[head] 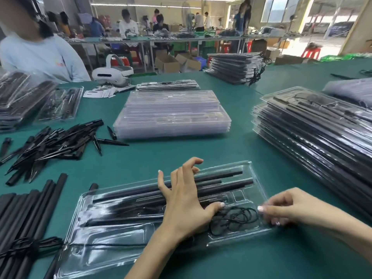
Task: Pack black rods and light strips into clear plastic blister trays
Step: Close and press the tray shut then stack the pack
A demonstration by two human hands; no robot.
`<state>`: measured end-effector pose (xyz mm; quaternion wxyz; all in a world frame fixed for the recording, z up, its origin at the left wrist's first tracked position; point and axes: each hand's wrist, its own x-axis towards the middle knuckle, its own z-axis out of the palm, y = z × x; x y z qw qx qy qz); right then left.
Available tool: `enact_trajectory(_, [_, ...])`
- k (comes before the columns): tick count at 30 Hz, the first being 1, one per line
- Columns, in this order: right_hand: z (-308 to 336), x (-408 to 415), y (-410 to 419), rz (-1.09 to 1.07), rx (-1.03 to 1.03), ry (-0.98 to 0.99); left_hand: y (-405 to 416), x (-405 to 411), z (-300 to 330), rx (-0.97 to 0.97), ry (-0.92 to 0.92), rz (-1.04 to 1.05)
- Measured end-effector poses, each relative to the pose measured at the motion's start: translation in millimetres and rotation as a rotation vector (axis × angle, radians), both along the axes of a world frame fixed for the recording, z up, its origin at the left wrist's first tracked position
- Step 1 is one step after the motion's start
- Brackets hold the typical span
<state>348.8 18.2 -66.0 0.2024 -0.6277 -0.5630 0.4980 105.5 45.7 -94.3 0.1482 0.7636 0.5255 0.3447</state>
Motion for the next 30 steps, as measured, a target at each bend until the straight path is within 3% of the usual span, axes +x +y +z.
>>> enact_trajectory(4, [4.8, -1.7, -2.7, 0.069, 0.002, -0.029, -1.7, 0.2, 1.5, -0.022, 0.0, -0.007])
enact_trajectory(16, [-8.8, -8.9, -18.8, -0.028, 0.191, 0.118, -2.5, -0.6, 3.8, -0.022, 0.001, -0.02])
enact_trajectory(30, [-10.0, -17.5, -26.8, -0.132, 0.17, 0.175, -2.7, -1.9, 4.6, 0.0, 0.017, -0.007])
